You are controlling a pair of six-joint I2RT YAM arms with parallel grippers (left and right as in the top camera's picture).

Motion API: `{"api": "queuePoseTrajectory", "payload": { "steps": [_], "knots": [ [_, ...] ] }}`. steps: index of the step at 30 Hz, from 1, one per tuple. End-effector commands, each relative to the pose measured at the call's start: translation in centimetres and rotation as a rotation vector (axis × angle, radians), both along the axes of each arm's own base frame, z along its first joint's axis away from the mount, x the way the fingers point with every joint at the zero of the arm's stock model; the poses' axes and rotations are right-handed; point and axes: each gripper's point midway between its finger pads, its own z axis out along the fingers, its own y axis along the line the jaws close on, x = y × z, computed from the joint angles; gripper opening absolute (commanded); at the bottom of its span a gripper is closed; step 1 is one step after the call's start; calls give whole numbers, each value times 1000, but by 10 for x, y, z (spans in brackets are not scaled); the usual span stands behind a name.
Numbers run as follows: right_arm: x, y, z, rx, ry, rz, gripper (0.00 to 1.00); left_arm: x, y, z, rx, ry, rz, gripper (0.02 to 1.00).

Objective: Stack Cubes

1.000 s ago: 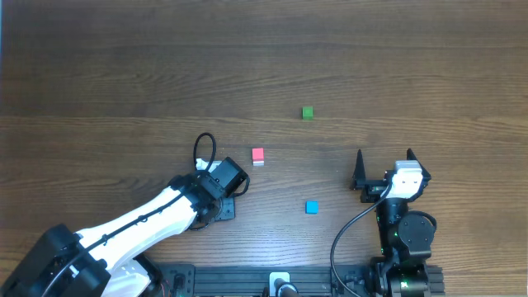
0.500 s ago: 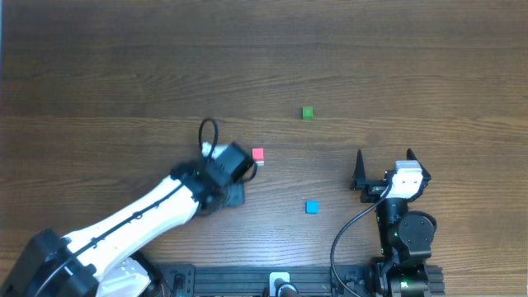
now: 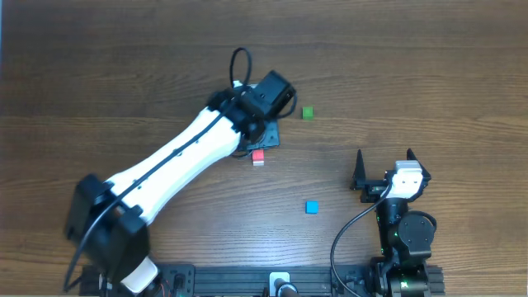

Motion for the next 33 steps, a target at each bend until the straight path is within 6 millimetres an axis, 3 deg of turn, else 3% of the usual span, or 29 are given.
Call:
{"api": "queuePoseTrajectory", "payload": {
  "steps": [1, 24, 33],
  "knots": [
    [0, -2, -2, 3, -3, -12, 991, 0, -7, -21, 15, 67, -19, 58],
    [0, -2, -2, 3, -3, -12, 993, -13, -6, -57, 84, 167, -33, 69],
    [0, -2, -2, 3, -2, -12, 993, -11, -8, -59, 82, 165, -33, 71]
  ]
}}
